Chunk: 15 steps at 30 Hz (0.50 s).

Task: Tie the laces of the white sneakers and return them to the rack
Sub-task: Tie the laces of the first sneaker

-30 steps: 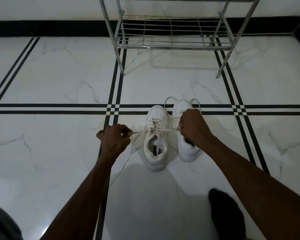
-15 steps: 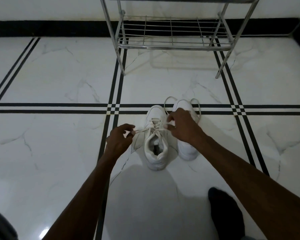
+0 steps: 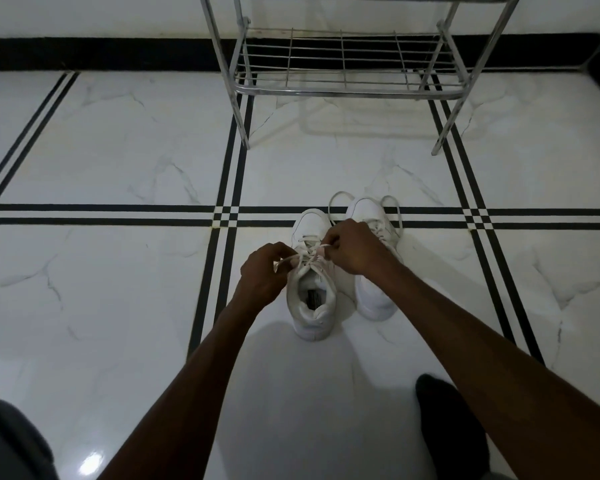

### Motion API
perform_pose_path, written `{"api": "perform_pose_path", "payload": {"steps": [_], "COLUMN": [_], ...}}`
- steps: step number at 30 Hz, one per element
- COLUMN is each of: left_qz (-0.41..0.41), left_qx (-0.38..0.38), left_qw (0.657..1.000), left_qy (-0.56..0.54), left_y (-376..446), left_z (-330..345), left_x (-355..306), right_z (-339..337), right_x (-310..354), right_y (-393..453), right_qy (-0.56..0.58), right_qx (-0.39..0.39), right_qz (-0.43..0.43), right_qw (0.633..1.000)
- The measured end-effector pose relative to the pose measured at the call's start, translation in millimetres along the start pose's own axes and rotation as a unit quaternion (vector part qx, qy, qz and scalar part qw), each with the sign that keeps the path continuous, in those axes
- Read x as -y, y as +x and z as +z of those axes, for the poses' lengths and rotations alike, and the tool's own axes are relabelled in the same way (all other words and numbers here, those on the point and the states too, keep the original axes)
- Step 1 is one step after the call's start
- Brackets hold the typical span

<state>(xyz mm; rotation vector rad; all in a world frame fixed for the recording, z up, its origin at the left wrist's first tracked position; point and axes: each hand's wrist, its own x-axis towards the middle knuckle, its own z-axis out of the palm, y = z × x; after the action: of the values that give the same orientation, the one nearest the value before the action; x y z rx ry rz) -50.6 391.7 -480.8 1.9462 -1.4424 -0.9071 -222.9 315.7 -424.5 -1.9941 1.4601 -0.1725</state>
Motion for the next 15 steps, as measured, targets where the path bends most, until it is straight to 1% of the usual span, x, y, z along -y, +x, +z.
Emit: {"api": "perform_pose_path", "payload": {"steps": [2, 3, 6, 8, 10, 12, 15], "left_qz": [0.006, 0.008, 0.008, 0.008, 0.006, 0.004, 0.002], "left_qx": [0.002, 0.002, 0.002, -0.003, -0.008, -0.008, -0.002], "left_qw": [1.0, 1.0, 0.998, 0.996, 0.995, 0.995, 0.995], "left_qy": [0.011, 0.024, 0.07, 0.091, 0.103, 0.104, 0.102], "left_y": [2, 3, 4, 3, 3, 3, 3], "left_z": [1, 1, 0, -1, -1, -1, -1], "left_x": [3, 4, 6, 5, 3, 1, 2], "right_z": [-2, -2, -3, -2, 0, 2, 7], "right_x": [-6, -9, -14, -12, -10, -10, -10], "right_y": [6, 7, 0, -7, -10, -11, -9], "right_qy": [-0.002, -0.016, -0.067, -0.077, -0.082, -0.075, -0.098], "right_qx": [-0.015, -0.009, 0.066, 0.12, 0.154, 0.154, 0.085], "right_qz": [-0.006, -0.023, -0.081, -0.094, -0.091, -0.084, -0.102], "right_qw": [1.0, 1.0, 0.992, 0.985, 0.98, 0.982, 0.986]}}
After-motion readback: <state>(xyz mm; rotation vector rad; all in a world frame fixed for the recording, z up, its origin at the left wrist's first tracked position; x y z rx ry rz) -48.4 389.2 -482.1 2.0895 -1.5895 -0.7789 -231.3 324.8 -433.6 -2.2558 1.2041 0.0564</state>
